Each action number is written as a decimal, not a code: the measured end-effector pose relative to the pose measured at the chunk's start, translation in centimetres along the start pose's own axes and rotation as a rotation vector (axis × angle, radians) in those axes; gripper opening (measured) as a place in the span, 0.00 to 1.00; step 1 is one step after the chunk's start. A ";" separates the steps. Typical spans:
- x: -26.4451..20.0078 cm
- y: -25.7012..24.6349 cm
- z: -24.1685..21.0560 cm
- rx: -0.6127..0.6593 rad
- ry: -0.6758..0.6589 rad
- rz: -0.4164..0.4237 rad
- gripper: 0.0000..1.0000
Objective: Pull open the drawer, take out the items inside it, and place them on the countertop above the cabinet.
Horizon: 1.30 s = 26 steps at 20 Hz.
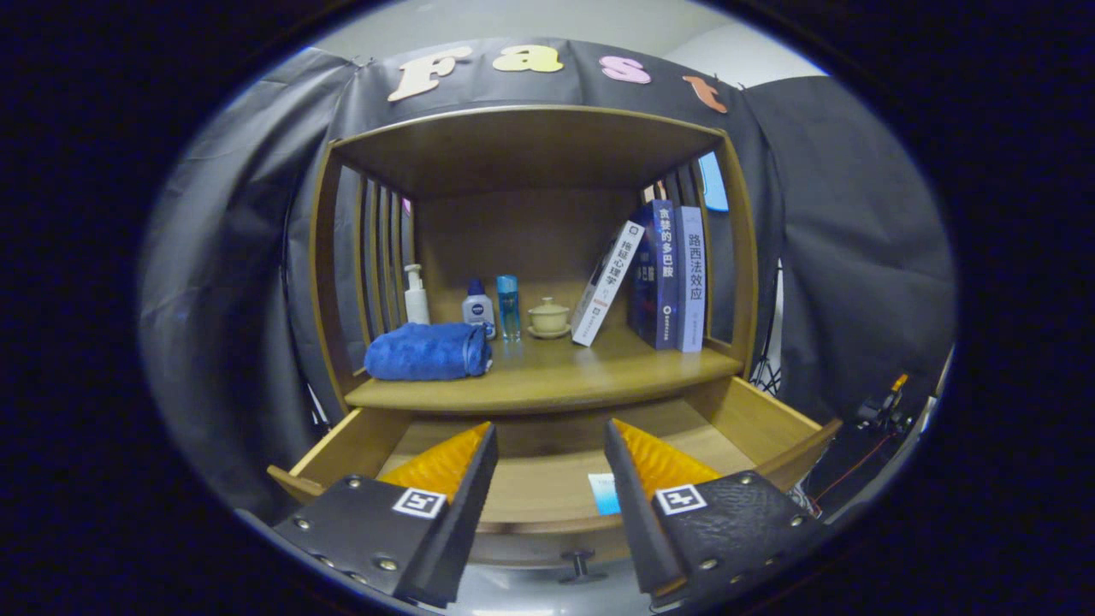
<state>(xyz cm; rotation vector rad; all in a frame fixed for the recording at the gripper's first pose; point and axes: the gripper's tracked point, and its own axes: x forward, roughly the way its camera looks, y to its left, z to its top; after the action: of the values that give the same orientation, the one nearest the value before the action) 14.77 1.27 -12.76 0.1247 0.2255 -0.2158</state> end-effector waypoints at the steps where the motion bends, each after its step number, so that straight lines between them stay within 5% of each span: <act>1: 0.4 0.2 0.5 0.002 -0.004 0.000 0.78; 8: 2.8 0.0 1.4 0.031 0.039 -0.034 0.81; 16: 7.4 -3.4 -2.4 0.007 0.402 -0.304 0.82; 26: 8.8 -7.3 -13.2 0.093 0.807 -0.341 0.82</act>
<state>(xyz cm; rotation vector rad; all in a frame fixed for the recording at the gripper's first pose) 18.77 -5.59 -28.34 0.2635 1.0447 -0.5112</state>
